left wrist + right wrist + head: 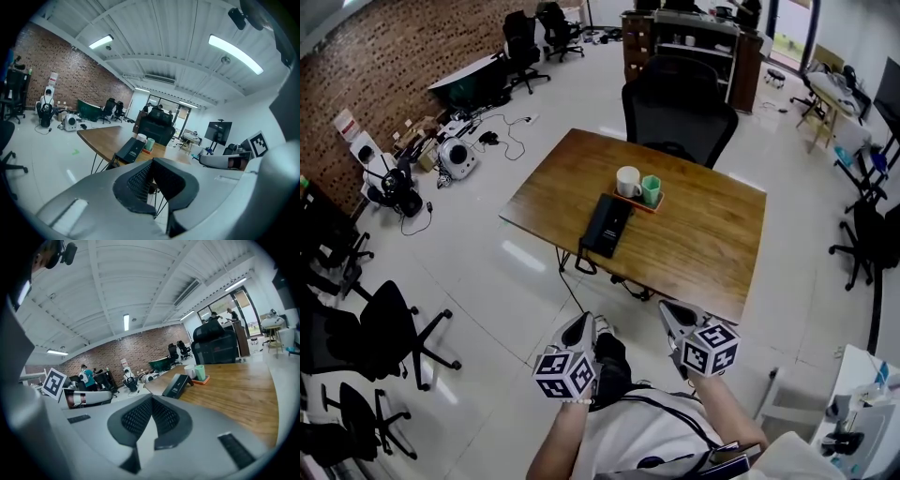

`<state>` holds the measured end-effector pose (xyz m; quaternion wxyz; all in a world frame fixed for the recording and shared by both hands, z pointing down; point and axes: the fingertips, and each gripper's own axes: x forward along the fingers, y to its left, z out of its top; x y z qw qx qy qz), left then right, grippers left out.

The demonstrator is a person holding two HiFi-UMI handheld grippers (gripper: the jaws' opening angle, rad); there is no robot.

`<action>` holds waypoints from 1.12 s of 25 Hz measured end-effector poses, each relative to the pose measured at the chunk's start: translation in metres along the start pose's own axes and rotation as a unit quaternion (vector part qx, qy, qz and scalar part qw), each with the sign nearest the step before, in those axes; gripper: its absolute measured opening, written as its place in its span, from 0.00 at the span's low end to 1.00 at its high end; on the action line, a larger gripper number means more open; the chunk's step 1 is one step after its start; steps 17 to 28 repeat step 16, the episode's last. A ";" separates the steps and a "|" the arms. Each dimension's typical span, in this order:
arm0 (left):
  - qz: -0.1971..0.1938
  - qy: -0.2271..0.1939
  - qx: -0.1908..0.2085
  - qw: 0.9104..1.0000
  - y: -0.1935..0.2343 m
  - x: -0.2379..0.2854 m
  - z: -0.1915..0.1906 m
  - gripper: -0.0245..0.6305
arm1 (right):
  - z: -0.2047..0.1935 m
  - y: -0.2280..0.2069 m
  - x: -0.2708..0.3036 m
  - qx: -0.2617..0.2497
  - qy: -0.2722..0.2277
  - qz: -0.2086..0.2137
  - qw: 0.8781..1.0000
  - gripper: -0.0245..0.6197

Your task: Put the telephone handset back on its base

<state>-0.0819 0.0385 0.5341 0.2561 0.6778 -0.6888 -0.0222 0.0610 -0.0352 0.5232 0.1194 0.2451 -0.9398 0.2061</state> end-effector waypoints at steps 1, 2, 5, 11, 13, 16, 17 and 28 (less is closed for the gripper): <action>0.000 -0.002 0.001 1.000 0.000 -0.001 0.001 0.04 | 0.000 0.002 0.000 -0.001 0.000 0.001 1.000 0.04; 0.001 -0.003 0.002 1.000 0.001 -0.003 0.001 0.04 | 0.000 0.004 0.000 -0.002 0.000 0.001 1.000 0.04; 0.002 -0.006 0.006 1.000 0.000 -0.007 0.003 0.04 | 0.001 0.007 -0.003 -0.006 -0.001 0.000 1.000 0.04; 0.006 0.000 -0.005 1.000 0.009 -0.009 -0.004 0.04 | 0.002 0.012 -0.001 -0.010 -0.005 -0.003 1.000 0.04; 0.004 0.000 -0.007 1.000 0.008 -0.010 -0.004 0.04 | 0.002 0.012 -0.001 -0.010 -0.005 -0.005 1.000 0.04; 0.002 -0.001 -0.008 1.000 0.007 -0.010 -0.004 0.04 | 0.003 0.011 -0.001 -0.010 -0.005 -0.006 1.000 0.04; 0.002 -0.001 -0.008 1.000 0.007 -0.010 -0.004 0.04 | 0.003 0.011 -0.001 -0.010 -0.005 -0.006 1.000 0.04; 0.002 -0.001 -0.008 1.000 0.007 -0.010 -0.004 0.04 | 0.003 0.011 -0.001 -0.010 -0.005 -0.006 1.000 0.04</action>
